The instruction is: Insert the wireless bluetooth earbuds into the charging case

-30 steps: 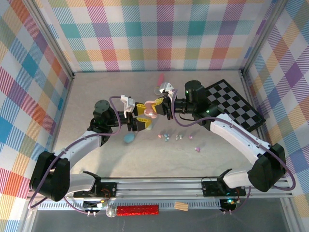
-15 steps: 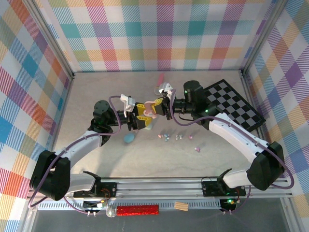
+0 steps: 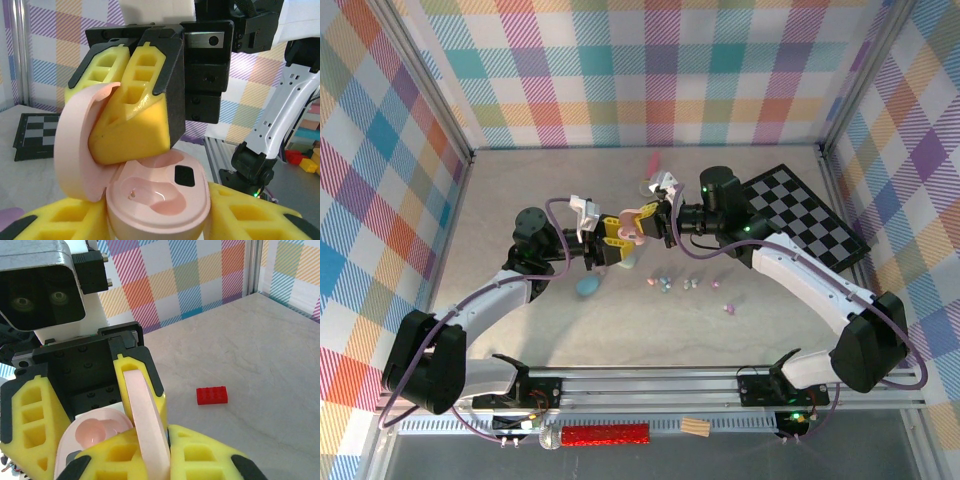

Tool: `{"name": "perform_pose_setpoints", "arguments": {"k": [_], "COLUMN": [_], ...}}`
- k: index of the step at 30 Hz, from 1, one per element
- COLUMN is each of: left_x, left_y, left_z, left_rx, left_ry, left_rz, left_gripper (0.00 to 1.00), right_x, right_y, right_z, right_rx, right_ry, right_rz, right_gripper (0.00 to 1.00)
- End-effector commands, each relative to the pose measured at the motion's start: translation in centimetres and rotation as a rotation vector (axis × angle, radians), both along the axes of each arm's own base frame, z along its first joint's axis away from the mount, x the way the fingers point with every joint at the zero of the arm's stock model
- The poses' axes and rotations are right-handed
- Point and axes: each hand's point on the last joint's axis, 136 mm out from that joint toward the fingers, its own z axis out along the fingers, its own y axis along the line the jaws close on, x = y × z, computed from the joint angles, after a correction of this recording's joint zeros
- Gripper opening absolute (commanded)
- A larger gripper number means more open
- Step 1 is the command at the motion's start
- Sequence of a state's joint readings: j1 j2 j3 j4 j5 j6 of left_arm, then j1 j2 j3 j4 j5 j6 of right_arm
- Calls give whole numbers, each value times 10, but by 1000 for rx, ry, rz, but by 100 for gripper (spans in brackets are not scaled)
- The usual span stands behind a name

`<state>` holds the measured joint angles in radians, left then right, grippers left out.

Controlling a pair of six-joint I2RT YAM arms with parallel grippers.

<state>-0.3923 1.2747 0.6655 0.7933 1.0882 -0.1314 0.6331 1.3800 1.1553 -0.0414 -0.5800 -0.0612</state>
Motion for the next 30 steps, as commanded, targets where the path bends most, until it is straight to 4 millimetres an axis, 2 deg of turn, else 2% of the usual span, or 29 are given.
{"name": "perform_pose_setpoints", "arguments": {"k": [1,4,6,10,14,17,19,22,24,26,30], "left_x": [-4,-4,-3,-2,0,2,4,11,17,25,41], "left_y": [-3,-3,-3,-2,-2,-1,-1,2,6,10,18], "left_z": [10,9,9,8,6,5,4,2,1,1,2], "left_rx": [-18,-17,-16,-15,-13,-12,-11,-8,-4,3,36], "left_ry": [-54,-54,-52,-51,-54,-56,-56,-58,-59,-65,-89], "left_rz": [-28,-24,-19,-11,-1,10,19,55,81,122,184], "left_gripper": [42,40,39,39,39,39,39,39,39,39,39], "right_x": [3,4,3,2,1,0,-2,-5,-8,-9,-8], "right_y": [3,2,2,0,-5,-10,-13,-23,-33,-44,-64], "right_z": [12,14,16,21,27,32,37,44,44,35,1], "right_rx": [34,42,48,57,68,80,90,104,107,95,24], "right_ry": [-15,-4,0,4,-5,-15,-24,-46,-51,-34,31], "right_rz": [9,1,-2,-13,-35,-57,-71,-114,-149,-192,-292], "right_gripper": [0,12,16,37,47,50,57,65,66,66,67]}}
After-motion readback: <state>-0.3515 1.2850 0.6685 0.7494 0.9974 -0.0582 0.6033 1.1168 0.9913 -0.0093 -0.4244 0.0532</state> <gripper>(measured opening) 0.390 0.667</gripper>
